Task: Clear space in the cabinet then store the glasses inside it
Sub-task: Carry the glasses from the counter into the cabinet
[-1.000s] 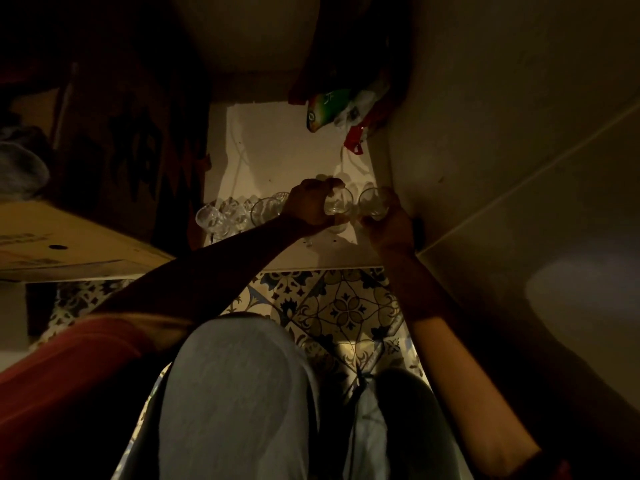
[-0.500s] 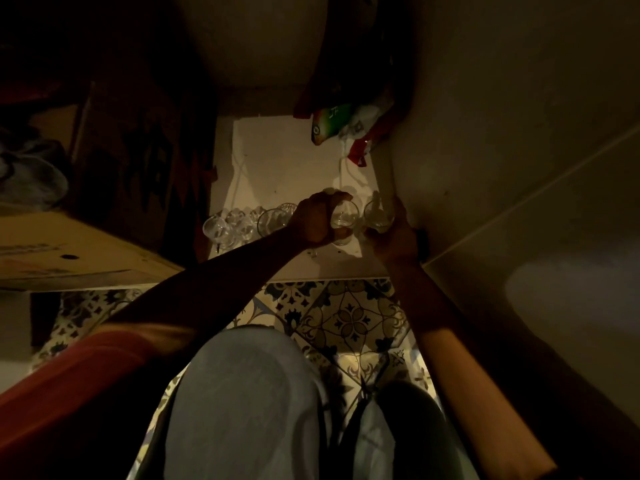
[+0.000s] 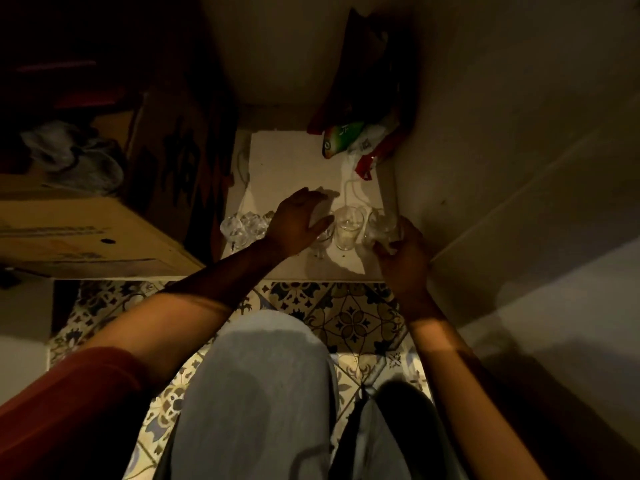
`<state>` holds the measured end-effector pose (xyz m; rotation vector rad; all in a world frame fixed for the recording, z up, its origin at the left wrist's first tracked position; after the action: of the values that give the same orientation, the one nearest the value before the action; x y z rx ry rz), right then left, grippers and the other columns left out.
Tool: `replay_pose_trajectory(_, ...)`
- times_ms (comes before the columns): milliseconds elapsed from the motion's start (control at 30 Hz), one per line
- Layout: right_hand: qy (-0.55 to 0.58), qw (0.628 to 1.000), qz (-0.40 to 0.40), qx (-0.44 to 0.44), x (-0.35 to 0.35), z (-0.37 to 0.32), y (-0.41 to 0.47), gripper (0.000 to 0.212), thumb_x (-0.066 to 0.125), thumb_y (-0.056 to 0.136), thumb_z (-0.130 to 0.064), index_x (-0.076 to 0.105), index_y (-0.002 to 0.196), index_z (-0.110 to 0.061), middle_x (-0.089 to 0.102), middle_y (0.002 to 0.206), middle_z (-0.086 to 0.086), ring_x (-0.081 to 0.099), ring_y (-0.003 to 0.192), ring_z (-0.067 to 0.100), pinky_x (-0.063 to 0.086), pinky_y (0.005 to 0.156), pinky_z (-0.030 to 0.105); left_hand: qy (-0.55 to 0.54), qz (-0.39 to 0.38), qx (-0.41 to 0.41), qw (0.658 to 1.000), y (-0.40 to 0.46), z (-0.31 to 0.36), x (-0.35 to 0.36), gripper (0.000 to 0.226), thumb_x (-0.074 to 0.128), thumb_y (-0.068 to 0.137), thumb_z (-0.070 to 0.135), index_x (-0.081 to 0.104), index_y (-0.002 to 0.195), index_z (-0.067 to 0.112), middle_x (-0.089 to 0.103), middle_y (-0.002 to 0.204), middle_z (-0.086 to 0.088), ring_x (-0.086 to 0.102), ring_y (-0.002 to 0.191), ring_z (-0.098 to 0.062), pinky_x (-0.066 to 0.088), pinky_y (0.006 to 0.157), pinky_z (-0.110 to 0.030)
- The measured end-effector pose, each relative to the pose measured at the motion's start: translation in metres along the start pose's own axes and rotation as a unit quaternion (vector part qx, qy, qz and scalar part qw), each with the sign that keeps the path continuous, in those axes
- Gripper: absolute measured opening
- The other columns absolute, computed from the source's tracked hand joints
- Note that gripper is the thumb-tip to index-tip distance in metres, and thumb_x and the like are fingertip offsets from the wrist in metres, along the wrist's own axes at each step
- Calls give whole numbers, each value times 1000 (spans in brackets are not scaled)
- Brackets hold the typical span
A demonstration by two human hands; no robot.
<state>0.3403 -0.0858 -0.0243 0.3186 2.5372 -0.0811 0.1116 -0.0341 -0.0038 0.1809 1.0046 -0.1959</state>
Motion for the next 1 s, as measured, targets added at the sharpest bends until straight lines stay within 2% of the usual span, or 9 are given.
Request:
replay_pose_trajectory(67, -29, 999, 0, -22, -7, -9, -9, 63, 76, 87, -29, 52, 143, -14, 51, 146, 9, 49, 133, 25, 40, 113, 37, 32, 16, 34, 999, -12, -5, -10, 65, 45, 97, 59, 60, 134, 8, 62, 138, -14, 53, 133, -37, 40, 114, -51)
replay_pose_trajectory(133, -60, 997, 0, -40, -19, -23, -19, 62, 69, 93, -35, 46, 147, -17, 39, 156, 11, 39, 141, 30, 32, 114, 33, 57, 32, 49, 997, -26, -5, -20, 61, 44, 100, 56, 61, 133, 8, 61, 138, -14, 52, 134, -38, 41, 112, -52)
replay_pose_trajectory(200, -68, 995, -2, -66, -28, -38, -29, 60, 63, 96, -42, 45, 149, -21, 32, 161, 10, 34, 145, 31, 34, 113, 39, 71, 36, 49, 996, -39, -1, -36, 57, 47, 97, 51, 63, 133, 9, 61, 140, -13, 49, 137, -40, 41, 112, -50)
replay_pose_trajectory(333, -89, 991, -1, -104, -41, -61, -51, 62, 55, 93, -51, 46, 149, -25, 32, 162, 6, 32, 146, 28, 34, 114, 40, 100, 42, 57, 993, -63, 3, -74, 60, 39, 97, 54, 59, 138, 14, 53, 148, -11, 38, 145, -37, 33, 116, -48)
replay_pose_trajectory(467, -104, 987, 1, -123, -48, -73, -70, 69, 48, 89, -60, 48, 148, -25, 33, 161, 7, 31, 147, 28, 34, 118, 44, 99, 97, 30, 990, -81, -10, -109, 57, 40, 100, 52, 55, 141, 16, 49, 152, -9, 36, 146, -34, 30, 119, -46)
replay_pose_trajectory(600, -115, 984, -9, -136, -44, -89, -84, 67, 51, 91, -56, 43, 151, -27, 31, 162, 6, 27, 150, 28, 31, 119, 50, 116, 125, 28, 985, -102, -23, -121, 57, 42, 100, 50, 54, 142, 14, 49, 151, -12, 35, 146, -35, 28, 119, -45)
replay_pose_trajectory(767, -142, 981, -14, -129, -47, -116, -90, 78, 62, 92, -50, 28, 157, -25, 27, 164, 9, 24, 151, 28, 28, 118, 55, 95, 117, 16, 988, -118, -9, -130, 59, 43, 100, 49, 47, 149, 17, 42, 156, -12, 28, 150, -37, 26, 120, -48)
replay_pose_trajectory(933, -232, 965, -47, -109, -76, -154, -107, 79, 67, 90, -46, 30, 156, -23, 24, 165, 9, 19, 152, 30, 26, 121, 50, 116, 125, -15, 985, -128, 10, -165, 54, 46, 101, 49, 50, 148, 23, 42, 157, -9, 26, 151, -36, 31, 118, -49)
replay_pose_trajectory(1000, -288, 953, -58, -75, -96, -179, -121, 69, 63, 92, -47, 43, 150, -15, 38, 156, 17, 32, 145, 36, 31, 119, 48, 146, 111, -26, 983, -139, 29, -186, 55, 44, 102, 50, 45, 151, 25, 37, 160, -6, 24, 152, -34, 29, 120, -49)
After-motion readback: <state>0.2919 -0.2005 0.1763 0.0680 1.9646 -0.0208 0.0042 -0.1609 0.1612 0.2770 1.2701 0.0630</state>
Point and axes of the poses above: each hand's wrist, its own y-axis towards the middle knuckle, its own x-axis out of the palm, z = x × y, the point moved 4 cm from there along y, towards the middle knuckle
